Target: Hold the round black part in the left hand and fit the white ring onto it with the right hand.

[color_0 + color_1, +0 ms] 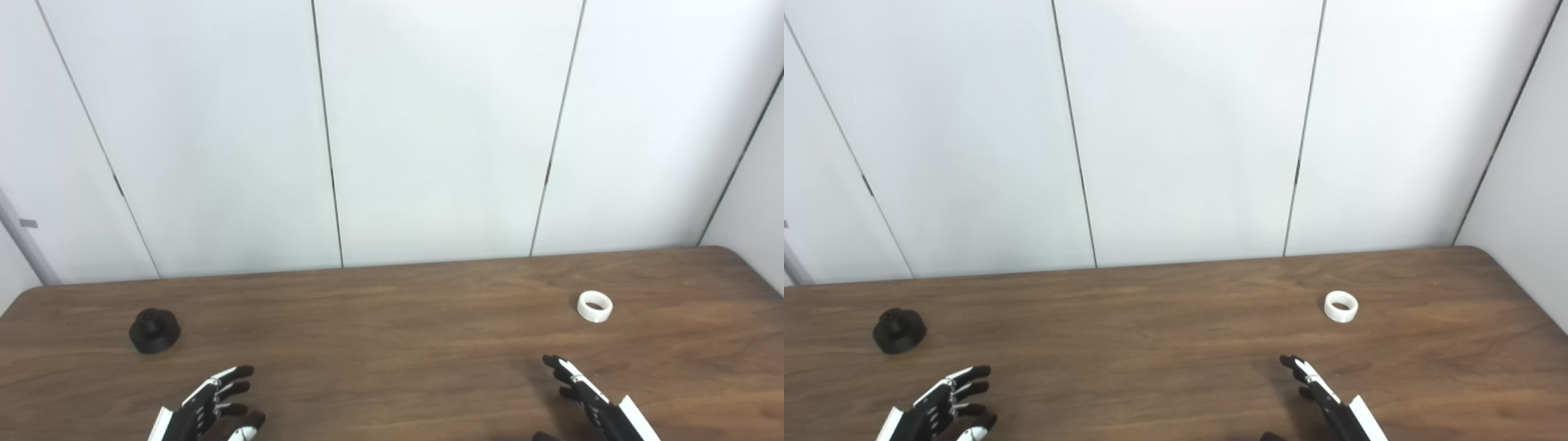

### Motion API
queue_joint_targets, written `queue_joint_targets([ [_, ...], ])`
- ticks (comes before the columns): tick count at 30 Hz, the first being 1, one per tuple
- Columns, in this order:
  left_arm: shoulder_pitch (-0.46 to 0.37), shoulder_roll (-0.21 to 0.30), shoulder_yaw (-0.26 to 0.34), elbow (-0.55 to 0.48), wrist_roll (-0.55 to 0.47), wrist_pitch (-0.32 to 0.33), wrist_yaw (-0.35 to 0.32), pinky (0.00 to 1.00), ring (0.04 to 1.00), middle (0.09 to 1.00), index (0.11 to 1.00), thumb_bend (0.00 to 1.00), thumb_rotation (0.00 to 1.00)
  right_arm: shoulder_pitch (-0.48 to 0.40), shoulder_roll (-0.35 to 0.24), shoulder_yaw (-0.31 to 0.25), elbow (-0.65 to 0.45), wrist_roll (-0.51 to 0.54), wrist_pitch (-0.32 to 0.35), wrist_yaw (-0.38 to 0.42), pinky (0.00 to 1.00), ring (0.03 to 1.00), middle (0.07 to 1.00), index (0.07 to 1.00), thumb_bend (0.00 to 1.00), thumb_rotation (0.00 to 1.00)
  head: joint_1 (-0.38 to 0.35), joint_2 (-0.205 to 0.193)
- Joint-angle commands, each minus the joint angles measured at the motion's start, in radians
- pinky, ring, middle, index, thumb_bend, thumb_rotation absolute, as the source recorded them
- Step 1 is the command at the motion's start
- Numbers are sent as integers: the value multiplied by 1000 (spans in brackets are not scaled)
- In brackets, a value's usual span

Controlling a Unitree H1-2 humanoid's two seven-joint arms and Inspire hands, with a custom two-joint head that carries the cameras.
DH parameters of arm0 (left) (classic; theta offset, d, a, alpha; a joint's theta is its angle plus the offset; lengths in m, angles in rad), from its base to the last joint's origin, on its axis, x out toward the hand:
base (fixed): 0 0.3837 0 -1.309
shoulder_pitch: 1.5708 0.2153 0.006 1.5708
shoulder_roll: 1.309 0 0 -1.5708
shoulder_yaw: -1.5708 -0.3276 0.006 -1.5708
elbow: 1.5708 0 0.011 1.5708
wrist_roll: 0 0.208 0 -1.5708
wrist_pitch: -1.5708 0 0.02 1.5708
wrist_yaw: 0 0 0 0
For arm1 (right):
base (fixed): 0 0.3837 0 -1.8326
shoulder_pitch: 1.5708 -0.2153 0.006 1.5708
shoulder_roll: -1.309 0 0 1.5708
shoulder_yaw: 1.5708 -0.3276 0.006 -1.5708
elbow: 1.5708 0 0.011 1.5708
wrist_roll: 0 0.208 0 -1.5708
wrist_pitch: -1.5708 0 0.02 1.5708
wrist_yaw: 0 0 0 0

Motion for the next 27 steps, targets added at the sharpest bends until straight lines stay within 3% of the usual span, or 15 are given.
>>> queue_joint_targets([
  [1,23,-4,-8,29,11,-9,7,708,806,860,787,575,274,8,-7,4,11,-6,20,15,874,934,964,908,585,532,0,0],
  [16,18,-9,-10,36,13,-7,11,693,795,858,778,594,282,6,-8,2,22,2,16,16,890,942,967,910,596,531,6,-5],
  [24,23,-19,-13,25,20,-8,17,696,794,858,780,611,285,11,-18,-8,22,26,14,24,907,954,974,920,578,523,53,-5],
  [27,27,-22,-11,12,53,-52,37,729,818,862,768,643,238,12,-22,-12,24,35,8,24,907,952,975,918,561,519,63,-5],
])
